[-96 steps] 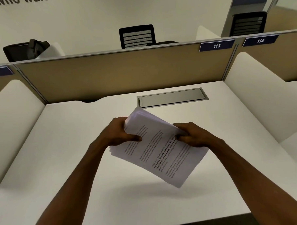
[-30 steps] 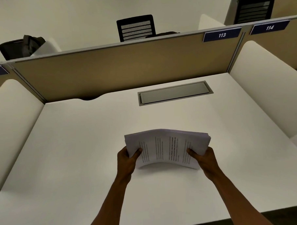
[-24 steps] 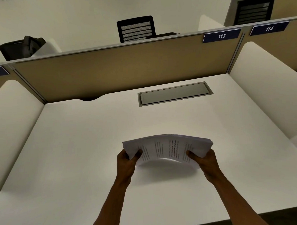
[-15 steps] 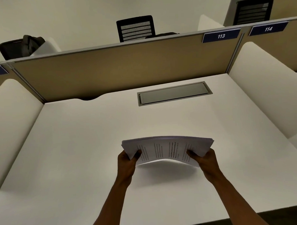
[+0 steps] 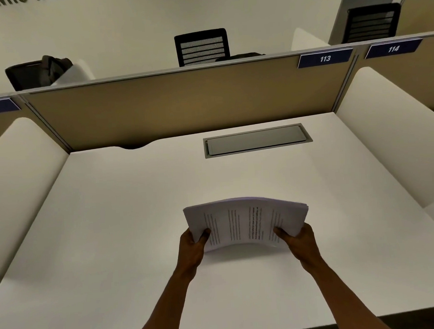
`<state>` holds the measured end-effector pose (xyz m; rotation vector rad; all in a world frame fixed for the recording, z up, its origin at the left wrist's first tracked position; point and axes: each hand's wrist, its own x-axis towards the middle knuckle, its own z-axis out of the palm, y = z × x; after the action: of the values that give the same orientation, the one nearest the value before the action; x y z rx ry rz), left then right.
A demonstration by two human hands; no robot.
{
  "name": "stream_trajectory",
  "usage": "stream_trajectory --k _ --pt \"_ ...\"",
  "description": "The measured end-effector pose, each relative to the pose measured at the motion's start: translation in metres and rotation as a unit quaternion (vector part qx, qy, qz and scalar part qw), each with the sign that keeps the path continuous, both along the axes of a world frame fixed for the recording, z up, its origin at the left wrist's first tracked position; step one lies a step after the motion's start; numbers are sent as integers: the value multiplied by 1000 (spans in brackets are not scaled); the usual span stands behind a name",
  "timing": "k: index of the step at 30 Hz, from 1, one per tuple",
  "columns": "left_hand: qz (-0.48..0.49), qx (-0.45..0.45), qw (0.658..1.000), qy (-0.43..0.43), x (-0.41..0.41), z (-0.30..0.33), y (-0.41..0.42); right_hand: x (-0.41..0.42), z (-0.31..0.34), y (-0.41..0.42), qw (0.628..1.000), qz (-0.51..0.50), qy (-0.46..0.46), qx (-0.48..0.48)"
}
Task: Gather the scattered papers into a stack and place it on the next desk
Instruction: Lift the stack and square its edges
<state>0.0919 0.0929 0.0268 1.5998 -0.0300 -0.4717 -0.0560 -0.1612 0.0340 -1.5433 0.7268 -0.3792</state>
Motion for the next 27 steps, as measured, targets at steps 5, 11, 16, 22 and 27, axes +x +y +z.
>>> stream_trajectory --k 5,11,16,22,27 --pt "-16 -32 999 5 7 17 7 13 33 -14 996 44 13 -75" --pt "100 75 984 -124 29 67 24 35 84 -28 983 104 9 -149" --pt "-65 215 874 -431 51 141 26 62 132 -19 954 175 18 -245" --pt "-214 196 891 -350 58 176 15 92 193 5 902 246 13 -355" --pt "-173 168 916 -321 51 163 20 100 220 17 877 278 36 -389"
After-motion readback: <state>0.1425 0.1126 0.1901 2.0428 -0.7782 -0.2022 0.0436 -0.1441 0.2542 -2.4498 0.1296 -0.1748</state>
